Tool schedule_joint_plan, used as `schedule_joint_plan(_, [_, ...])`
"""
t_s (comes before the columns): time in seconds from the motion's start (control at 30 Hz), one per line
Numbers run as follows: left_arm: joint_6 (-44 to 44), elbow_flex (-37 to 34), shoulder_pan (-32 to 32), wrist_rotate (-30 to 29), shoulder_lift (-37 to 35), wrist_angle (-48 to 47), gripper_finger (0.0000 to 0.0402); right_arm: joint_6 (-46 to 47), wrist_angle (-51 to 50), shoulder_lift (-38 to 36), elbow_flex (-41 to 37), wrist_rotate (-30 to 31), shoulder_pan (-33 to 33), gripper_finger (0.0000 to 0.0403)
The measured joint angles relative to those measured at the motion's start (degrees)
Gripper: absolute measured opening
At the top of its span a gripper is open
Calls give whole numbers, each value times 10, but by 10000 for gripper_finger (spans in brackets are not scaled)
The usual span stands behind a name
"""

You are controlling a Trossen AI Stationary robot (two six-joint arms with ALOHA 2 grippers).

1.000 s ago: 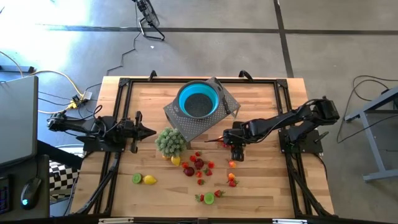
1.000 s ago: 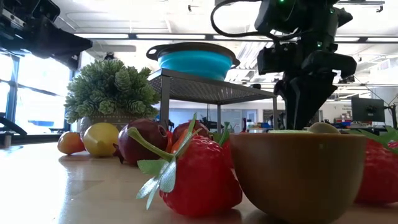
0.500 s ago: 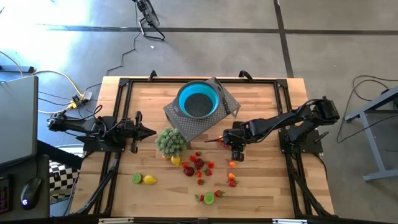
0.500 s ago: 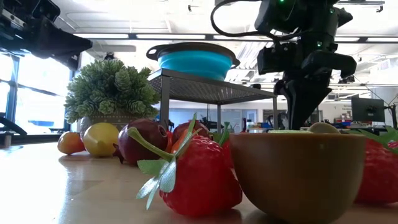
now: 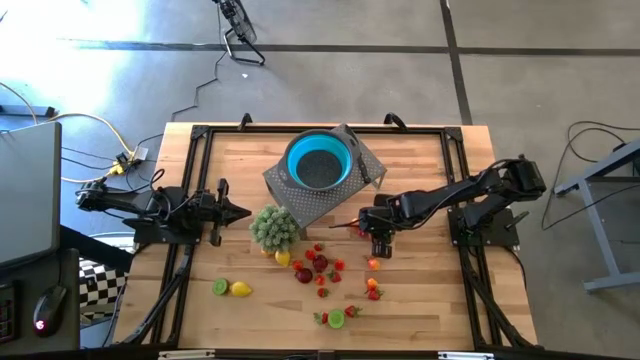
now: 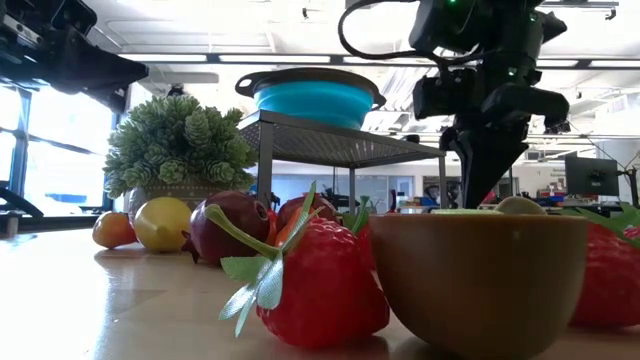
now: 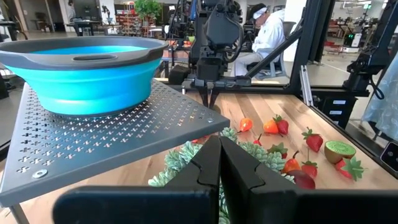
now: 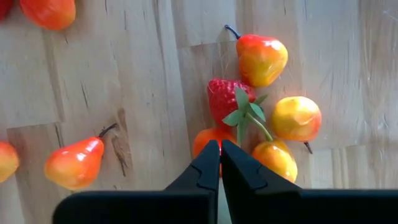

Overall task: Pick & Place Fruit
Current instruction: Put the pear into the blue strainer bowl on the shelf

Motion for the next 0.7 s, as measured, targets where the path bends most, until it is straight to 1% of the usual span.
schedule_joint_plan(0.23, [0, 0, 0, 0, 0, 0, 1, -28, -25, 0, 61, -11, 0, 3])
schedule_joint_plan(0.7, [0, 0, 0, 0, 0, 0, 1, -127, -58, 0, 235, -13, -3, 3])
